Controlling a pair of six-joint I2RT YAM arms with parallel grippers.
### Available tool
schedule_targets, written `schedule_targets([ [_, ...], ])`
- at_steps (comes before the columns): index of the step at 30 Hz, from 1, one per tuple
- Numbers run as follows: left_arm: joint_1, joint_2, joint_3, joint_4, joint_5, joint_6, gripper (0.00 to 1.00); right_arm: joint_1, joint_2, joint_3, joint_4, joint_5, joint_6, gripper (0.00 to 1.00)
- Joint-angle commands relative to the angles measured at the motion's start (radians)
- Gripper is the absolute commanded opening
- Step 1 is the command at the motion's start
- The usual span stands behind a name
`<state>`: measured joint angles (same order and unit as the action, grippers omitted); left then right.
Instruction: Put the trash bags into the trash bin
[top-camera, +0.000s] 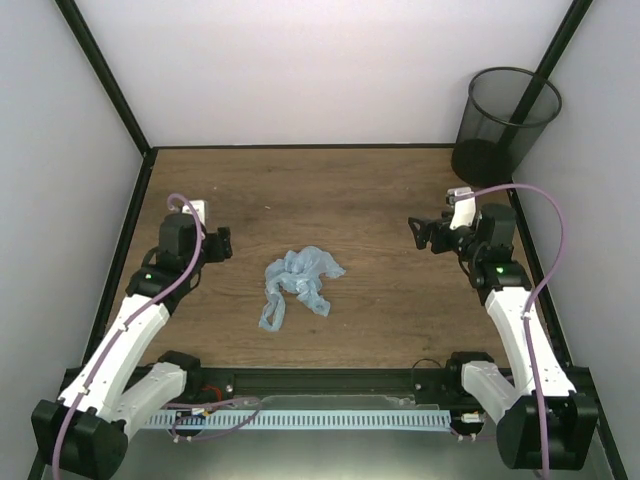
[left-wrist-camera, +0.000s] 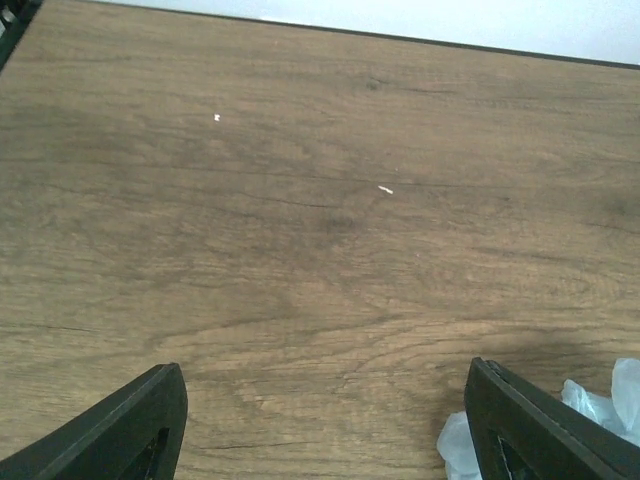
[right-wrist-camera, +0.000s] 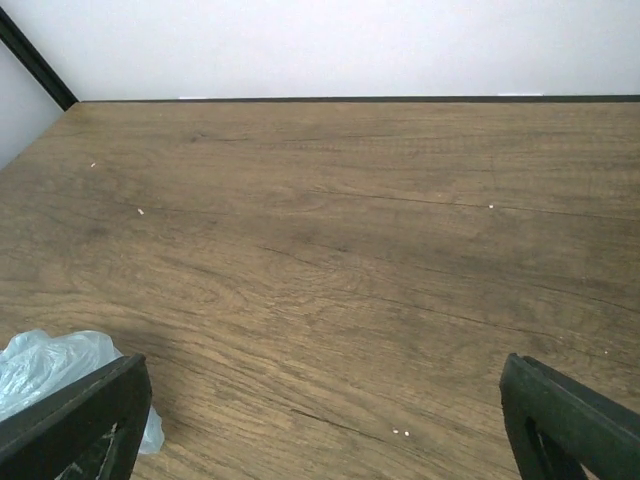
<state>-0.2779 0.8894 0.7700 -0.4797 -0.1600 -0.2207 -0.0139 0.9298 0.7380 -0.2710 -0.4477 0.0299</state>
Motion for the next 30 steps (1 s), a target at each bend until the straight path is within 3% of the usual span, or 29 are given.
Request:
schedule_targets([
  [1, 0.034, 0.002, -0.031, 0.071, 0.097, -0.022, 0.78, -0.017, -0.028, -0.032, 0.108, -0.042, 0.011, 0.98],
  [7, 0.002, 0.015, -0.033, 0.07, 0.157, -0.048, 0.79, -0.026, -0.037, -0.061, 0.149, -0.076, -0.026, 1.0],
  [11, -0.13, 0.078, 0.053, 0.005, 0.156, -0.082, 0.8, -0.029, -0.037, -0.071, 0.154, -0.12, -0.088, 1.0],
  [13, -0.205, 0.121, 0.112, -0.044, 0.16, -0.104, 0.84, -0.03, -0.034, -0.074, 0.153, -0.131, -0.111, 1.0],
  [15, -0.28, 0.167, 0.175, -0.112, 0.153, -0.13, 0.95, -0.031, -0.03, -0.071, 0.148, -0.139, -0.126, 1.0],
  [20, -0.408, 0.238, 0.3, -0.327, 0.097, -0.228, 1.0, -0.034, -0.03, -0.066, 0.136, -0.166, -0.146, 1.0],
  [30, -0.45, 0.213, 0.259, -0.497, 0.183, -0.315, 0.99, -0.037, -0.034, -0.062, 0.129, -0.228, -0.182, 1.0],
])
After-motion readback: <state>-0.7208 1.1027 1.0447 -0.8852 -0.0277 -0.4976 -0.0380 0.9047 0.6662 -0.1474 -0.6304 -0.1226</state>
